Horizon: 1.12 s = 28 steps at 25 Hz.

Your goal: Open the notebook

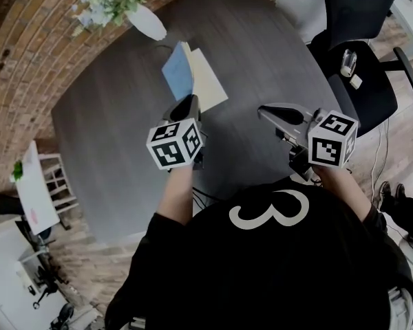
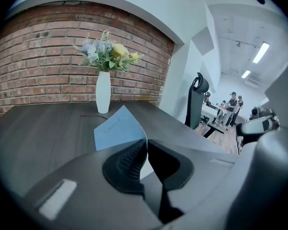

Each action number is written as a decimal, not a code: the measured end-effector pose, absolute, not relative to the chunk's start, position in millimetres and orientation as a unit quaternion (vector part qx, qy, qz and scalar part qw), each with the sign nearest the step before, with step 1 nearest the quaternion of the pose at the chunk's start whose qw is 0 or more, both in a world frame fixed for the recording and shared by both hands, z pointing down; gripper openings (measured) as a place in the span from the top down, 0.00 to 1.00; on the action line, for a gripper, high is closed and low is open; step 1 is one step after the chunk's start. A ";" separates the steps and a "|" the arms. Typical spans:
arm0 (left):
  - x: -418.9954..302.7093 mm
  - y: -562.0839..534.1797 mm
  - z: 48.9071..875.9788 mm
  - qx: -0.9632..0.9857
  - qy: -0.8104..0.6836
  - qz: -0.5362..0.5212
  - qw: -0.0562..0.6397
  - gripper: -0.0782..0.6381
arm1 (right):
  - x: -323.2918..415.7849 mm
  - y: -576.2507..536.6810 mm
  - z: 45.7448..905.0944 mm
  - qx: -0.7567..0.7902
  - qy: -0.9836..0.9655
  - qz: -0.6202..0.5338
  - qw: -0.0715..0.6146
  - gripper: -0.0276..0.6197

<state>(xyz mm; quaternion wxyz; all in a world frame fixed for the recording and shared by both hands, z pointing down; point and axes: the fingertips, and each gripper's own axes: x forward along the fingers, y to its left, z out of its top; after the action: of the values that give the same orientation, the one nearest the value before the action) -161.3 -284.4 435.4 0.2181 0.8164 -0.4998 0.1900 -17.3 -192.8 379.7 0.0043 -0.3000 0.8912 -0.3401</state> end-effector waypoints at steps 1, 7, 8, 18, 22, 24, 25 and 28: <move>-164.5 -283.5 433.3 0.817 -0.500 0.183 0.222 0.83 | -20.1 -192.1 378.2 -0.300 0.892 -0.339 0.003 0.95; -188.3 -277.8 422.6 0.819 -0.501 0.142 0.239 0.83 | -39.3 -186.3 370.3 -0.301 0.894 -0.332 -0.006 0.95; -192.1 -276.7 421.4 0.820 -0.502 0.137 0.240 0.83 | -42.7 -185.5 369.7 -0.300 0.895 -0.330 -0.005 0.95; -241.9 -265.9 416.2 0.816 -0.509 0.096 0.256 0.83 | -83.3 -175.3 365.3 -0.294 0.901 -0.320 -0.012 0.95; -262.3 -262.1 420.3 0.812 -0.512 0.085 0.267 0.83 | -98.6 -170.8 364.8 -0.293 0.901 -0.318 -0.019 0.95; -270.3 -260.7 422.4 0.810 -0.512 0.082 0.272 0.83 | -104.6 -169.0 364.4 -0.295 0.900 -0.319 -0.023 0.95; -274.0 -260.2 423.5 0.810 -0.512 0.081 0.274 0.83 | -107.6 -168.4 364.3 -0.296 0.900 -0.319 -0.024 0.95; -284.2 -258.5 427.4 0.809 -0.510 0.077 0.283 0.83 | -116.6 -167.7 365.4 -0.296 0.901 -0.317 -0.024 0.95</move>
<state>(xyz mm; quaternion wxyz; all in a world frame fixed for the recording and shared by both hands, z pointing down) -284.2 -258.5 427.4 0.2830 0.8089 -0.5096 0.0770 -116.6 -167.7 365.4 -0.0238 -0.2960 0.9006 -0.3172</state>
